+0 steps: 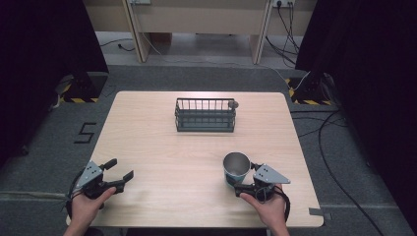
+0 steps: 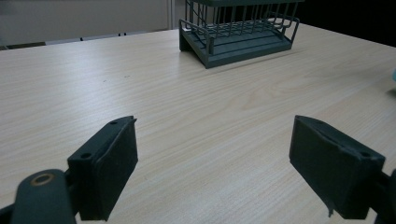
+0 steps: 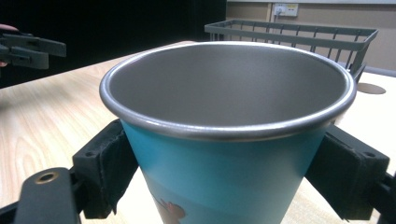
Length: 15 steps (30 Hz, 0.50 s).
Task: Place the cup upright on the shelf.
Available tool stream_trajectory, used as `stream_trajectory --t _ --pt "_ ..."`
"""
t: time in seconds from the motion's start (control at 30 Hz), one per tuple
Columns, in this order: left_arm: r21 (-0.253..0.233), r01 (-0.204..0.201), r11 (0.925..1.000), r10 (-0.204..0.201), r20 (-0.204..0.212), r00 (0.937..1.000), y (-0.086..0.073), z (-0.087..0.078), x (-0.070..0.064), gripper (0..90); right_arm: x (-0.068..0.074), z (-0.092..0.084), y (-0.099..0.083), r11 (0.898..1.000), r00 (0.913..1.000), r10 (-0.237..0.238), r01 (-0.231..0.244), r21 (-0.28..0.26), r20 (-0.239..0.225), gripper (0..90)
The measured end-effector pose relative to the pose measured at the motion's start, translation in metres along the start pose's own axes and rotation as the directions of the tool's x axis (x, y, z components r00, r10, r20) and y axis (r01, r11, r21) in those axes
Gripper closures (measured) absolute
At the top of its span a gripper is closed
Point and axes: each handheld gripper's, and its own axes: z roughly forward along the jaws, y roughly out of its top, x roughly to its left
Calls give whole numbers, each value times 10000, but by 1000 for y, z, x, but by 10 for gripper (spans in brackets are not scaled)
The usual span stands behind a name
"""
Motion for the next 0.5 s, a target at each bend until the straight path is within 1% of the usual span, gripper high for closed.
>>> stream_trajectory --t 0.17,0.5 --pt "18 0 10000 0 -4 10000 0 0 0 147 -1 0 3 9999 9999 79 -78 -116 69 165" --pt "14 0 10000 0 2 10000 0 0 0 147 -3 2 9 9997 9998 36 -32 -240 190 165"
